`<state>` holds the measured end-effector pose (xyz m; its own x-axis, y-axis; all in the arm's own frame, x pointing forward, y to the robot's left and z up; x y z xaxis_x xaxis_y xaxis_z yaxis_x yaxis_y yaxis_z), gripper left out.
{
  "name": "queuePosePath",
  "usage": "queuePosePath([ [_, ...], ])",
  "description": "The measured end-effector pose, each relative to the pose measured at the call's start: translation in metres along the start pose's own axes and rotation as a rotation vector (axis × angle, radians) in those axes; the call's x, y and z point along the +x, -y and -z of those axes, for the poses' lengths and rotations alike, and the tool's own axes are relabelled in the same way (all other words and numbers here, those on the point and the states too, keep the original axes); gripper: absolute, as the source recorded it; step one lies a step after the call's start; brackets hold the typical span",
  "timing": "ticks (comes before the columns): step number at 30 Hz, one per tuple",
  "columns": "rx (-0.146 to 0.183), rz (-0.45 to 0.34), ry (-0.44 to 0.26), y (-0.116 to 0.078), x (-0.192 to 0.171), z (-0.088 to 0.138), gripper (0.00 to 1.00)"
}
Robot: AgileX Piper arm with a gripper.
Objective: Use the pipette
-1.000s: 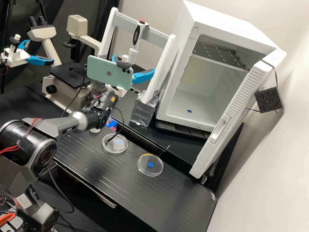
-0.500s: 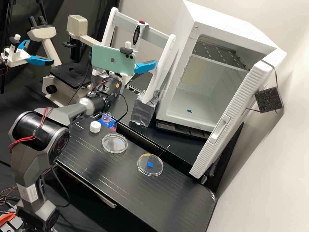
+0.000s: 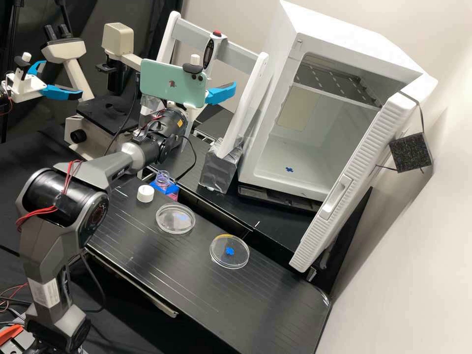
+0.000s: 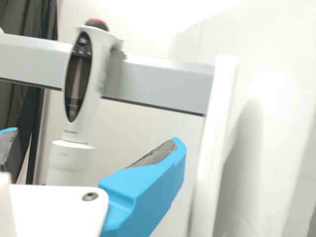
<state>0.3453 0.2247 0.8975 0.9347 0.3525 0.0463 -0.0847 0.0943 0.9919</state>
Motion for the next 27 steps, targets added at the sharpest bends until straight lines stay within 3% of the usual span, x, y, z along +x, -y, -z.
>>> queuePosePath([
  [27, -0.009, 0.036, 0.024, 0.0069, 0.0057, -0.0030, 0.00],
])
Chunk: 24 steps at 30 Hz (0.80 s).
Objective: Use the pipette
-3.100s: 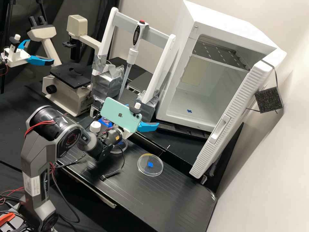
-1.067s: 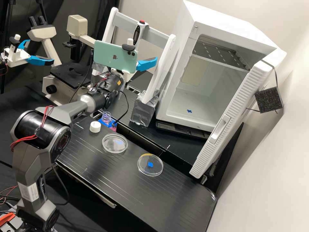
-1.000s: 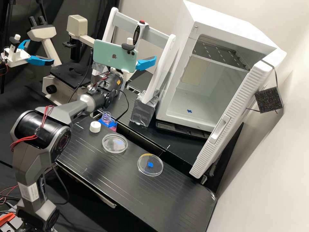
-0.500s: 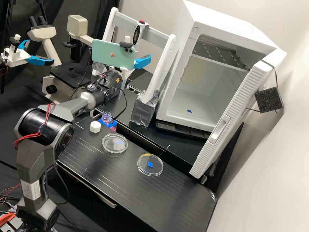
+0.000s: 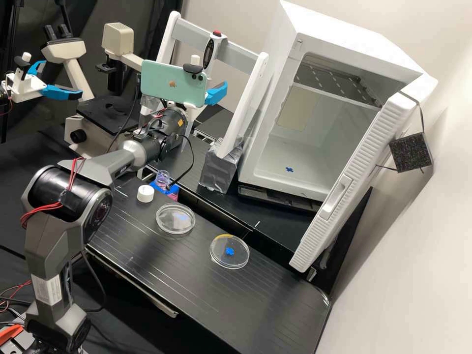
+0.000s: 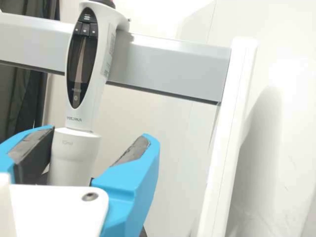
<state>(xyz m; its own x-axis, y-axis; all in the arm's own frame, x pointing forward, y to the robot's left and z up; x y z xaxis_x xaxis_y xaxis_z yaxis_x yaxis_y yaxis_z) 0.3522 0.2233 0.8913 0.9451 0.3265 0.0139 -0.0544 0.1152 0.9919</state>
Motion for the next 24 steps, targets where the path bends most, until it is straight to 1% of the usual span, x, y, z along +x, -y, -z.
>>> queuePosePath([
  [5, -0.029, 0.003, -0.004, 0.001, 0.000, 0.001, 0.00],
  [11, -0.013, 0.006, -0.001, 0.001, 0.001, 0.004, 0.00],
  [12, -0.018, 0.007, -0.002, 0.001, 0.001, 0.005, 0.00],
  [15, -0.018, 0.007, -0.001, 0.002, 0.001, 0.006, 0.00],
  [16, -0.023, 0.007, -0.002, 0.003, 0.001, 0.007, 0.00],
  [17, -0.019, 0.005, -0.003, 0.002, 0.001, 0.008, 0.00],
  [19, -0.025, 0.007, -0.005, 0.003, 0.001, 0.009, 0.00],
  [24, -0.011, 0.010, -0.004, 0.004, 0.001, 0.011, 0.00],
])
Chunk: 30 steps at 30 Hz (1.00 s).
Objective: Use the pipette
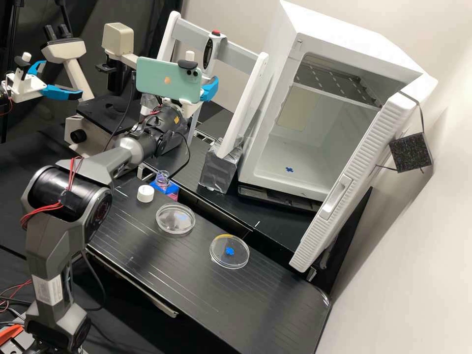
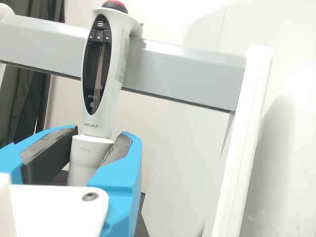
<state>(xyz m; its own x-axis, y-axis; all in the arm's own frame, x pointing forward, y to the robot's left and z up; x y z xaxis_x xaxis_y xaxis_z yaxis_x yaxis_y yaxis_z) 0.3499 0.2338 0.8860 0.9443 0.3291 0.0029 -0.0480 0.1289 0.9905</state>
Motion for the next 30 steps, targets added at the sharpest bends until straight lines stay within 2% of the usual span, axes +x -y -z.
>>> queuePosePath([
  [19, 0.006, 0.004, 0.000, 0.0006, 0.0001, 0.0007, 0.00],
  [27, 0.048, 0.001, -0.007, -0.0026, -0.0020, 0.0033, 0.00],
  [30, 0.051, 0.000, -0.005, -0.0031, -0.0020, 0.0026, 0.00],
])
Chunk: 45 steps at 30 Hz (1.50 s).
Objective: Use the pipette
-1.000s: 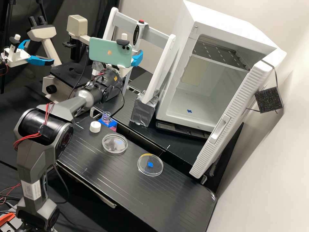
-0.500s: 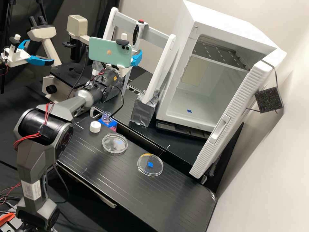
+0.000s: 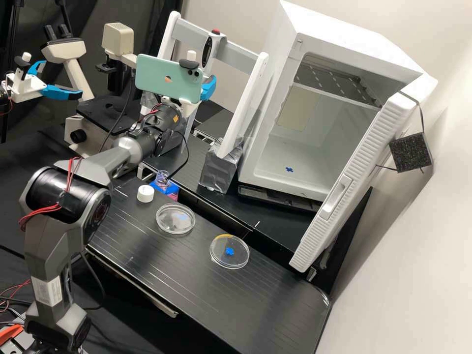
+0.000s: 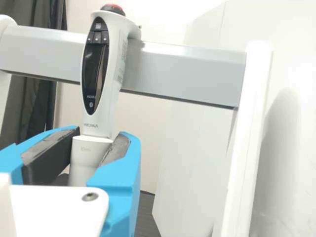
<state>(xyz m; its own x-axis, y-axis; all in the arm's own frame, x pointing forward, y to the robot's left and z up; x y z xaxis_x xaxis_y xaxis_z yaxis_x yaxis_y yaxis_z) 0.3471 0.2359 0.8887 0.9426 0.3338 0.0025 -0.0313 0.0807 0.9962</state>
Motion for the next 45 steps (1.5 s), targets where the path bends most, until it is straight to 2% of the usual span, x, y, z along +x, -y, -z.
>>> queuePosePath([
  [9, 0.000, -0.038, -0.011, -0.013, 0.003, 0.003, 0.00],
  [13, 0.034, -0.066, -0.011, -0.018, 0.003, -0.001, 0.00],
  [19, 0.118, -0.092, -0.003, -0.024, -0.015, -0.008, 0.00],
  [22, 0.142, -0.087, -0.006, -0.022, -0.025, -0.008, 0.00],
  [32, 0.142, -0.111, -0.038, -0.016, -0.060, -0.012, 0.00],
  [38, 0.121, -0.135, -0.055, -0.010, -0.075, -0.015, 0.00],
  [45, 0.132, -0.115, -0.056, 0.005, -0.084, -0.019, 0.00],
])
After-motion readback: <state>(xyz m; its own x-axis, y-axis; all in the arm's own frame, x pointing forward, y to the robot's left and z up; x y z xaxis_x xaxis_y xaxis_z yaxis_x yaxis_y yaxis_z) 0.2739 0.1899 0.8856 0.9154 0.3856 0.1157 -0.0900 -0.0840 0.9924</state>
